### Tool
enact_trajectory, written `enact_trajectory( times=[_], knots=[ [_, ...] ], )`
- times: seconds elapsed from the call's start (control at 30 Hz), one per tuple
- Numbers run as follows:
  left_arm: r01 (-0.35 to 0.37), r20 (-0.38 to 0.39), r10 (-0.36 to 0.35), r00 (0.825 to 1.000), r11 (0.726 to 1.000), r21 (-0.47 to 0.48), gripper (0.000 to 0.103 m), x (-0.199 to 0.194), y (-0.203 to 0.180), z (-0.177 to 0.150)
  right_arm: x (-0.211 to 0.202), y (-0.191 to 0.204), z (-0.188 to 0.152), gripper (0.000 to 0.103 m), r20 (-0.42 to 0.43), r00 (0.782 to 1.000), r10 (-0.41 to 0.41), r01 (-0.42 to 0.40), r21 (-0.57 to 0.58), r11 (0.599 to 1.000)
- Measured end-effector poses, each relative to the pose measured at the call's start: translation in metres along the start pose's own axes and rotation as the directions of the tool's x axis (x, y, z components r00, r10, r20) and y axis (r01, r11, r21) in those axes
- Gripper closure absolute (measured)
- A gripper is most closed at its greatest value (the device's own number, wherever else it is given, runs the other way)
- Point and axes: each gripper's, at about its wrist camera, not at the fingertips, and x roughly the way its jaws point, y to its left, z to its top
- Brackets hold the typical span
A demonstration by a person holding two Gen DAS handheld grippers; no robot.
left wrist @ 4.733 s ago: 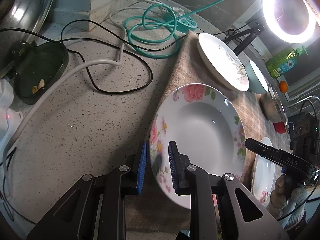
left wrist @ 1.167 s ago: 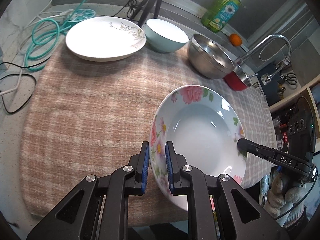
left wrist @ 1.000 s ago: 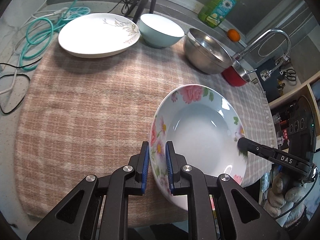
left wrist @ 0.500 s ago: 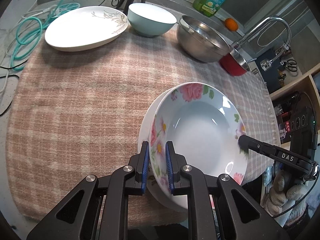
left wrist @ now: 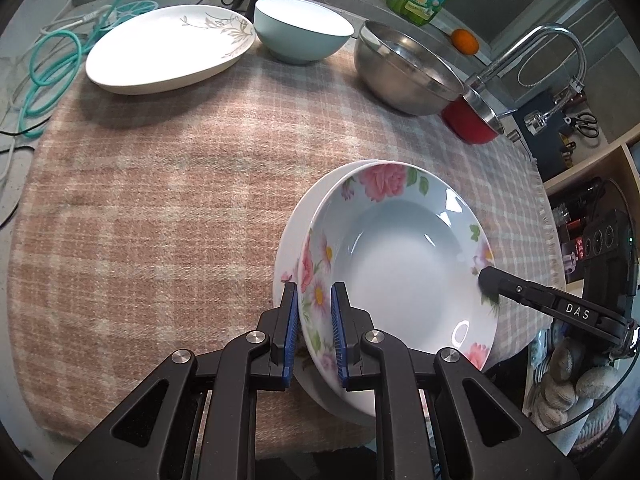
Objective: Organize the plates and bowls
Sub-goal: 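Lower the rose plate onto the peony plate with both grippers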
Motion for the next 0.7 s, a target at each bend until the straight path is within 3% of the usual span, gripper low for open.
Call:
enact_trajectory(
  times=[0.7],
  knots=[
    [-0.025, -0.002, 0.025, 1.0, 0.999, 0.045, 0.089, 0.0067, -0.0099, 0.0, 0.0019, -0.0036, -0.0006, 0.094, -0.002, 1.0, -0.029, 0.029, -0.006, 1.0]
  ],
)
